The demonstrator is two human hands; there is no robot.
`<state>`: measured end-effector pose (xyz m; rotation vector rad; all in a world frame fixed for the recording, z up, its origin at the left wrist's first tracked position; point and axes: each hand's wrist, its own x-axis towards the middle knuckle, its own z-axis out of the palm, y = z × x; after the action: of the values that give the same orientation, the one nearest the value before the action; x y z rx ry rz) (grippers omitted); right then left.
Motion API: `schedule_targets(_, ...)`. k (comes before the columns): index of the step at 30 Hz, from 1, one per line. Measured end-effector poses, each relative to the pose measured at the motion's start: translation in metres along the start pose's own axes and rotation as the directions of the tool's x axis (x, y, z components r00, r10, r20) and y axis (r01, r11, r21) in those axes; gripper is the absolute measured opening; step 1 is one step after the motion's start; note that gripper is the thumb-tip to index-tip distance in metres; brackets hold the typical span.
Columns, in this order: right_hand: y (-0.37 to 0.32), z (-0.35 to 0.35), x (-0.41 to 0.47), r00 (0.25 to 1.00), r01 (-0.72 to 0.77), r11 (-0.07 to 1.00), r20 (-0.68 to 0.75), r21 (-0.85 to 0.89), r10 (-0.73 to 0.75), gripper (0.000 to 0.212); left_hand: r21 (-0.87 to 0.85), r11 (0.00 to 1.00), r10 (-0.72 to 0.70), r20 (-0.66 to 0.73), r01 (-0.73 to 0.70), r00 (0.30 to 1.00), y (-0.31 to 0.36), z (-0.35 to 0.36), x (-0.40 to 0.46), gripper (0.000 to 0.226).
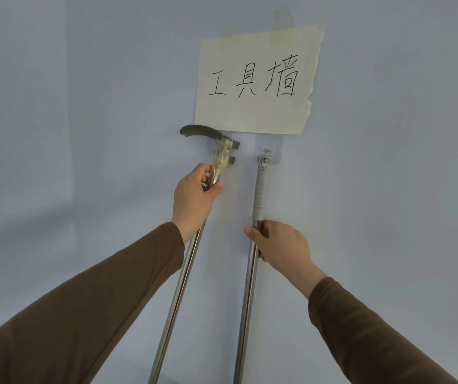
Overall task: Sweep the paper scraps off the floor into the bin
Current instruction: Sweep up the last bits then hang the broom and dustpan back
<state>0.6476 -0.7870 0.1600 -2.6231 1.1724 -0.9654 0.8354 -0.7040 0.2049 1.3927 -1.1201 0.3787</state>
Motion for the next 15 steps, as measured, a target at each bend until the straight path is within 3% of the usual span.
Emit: schedule_targets(15, 0.000, 0.001, -0.001, 1.000, -0.003, 1.000, -0.014, -0.003, 0.003, 0.049, -0.005, 0.998, -0.056, 0.041, 0.057, 0.998, -0.021, 0.001, -0.018, 0.020)
